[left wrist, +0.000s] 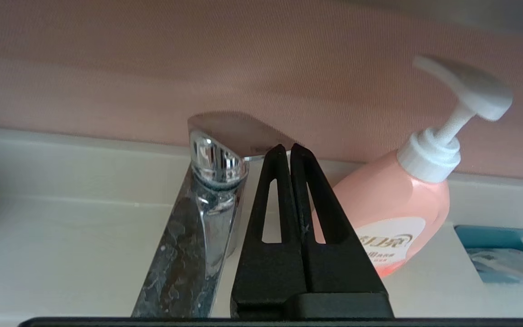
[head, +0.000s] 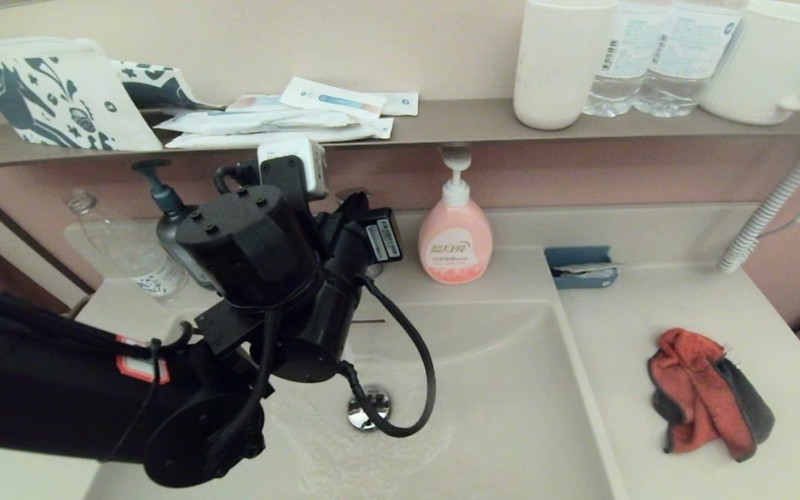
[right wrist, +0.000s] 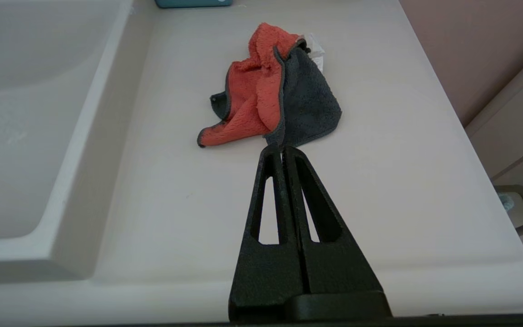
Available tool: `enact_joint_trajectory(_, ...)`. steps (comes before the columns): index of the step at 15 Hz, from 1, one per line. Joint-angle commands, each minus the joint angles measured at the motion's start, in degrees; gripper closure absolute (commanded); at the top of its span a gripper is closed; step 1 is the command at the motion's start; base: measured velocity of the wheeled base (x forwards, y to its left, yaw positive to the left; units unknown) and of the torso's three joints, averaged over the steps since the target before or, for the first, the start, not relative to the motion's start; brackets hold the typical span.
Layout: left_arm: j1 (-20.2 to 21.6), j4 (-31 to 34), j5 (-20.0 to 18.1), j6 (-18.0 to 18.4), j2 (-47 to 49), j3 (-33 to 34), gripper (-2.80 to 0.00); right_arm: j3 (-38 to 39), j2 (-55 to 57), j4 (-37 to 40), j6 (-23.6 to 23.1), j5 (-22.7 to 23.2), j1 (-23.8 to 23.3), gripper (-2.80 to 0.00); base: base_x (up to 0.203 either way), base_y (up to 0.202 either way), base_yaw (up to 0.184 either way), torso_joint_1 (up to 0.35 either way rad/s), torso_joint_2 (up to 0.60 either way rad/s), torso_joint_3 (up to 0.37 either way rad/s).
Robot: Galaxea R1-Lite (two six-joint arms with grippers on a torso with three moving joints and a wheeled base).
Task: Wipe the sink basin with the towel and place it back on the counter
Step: Turn off the faucet
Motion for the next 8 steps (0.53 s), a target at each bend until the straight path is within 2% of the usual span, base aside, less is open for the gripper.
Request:
enact_joint_trajectory(1, 0.0, -0.3, 0.3, 0.5, -0.1, -0.5, 0.00, 0.0, 0.0, 0.0, 0.0, 0.0, 0.0, 0.00, 0.000, 0.000, 0.000, 0.000, 0.00, 0.000)
enact_joint_trajectory(8, 1.9, -0.2, -0.2, 4.0, 0.1, -3.7, 0.00, 0.0, 0.0, 0.0, 0.0, 0.0, 0.0, 0.00, 0.000, 0.000, 0.000, 0.000, 0.00, 0.000)
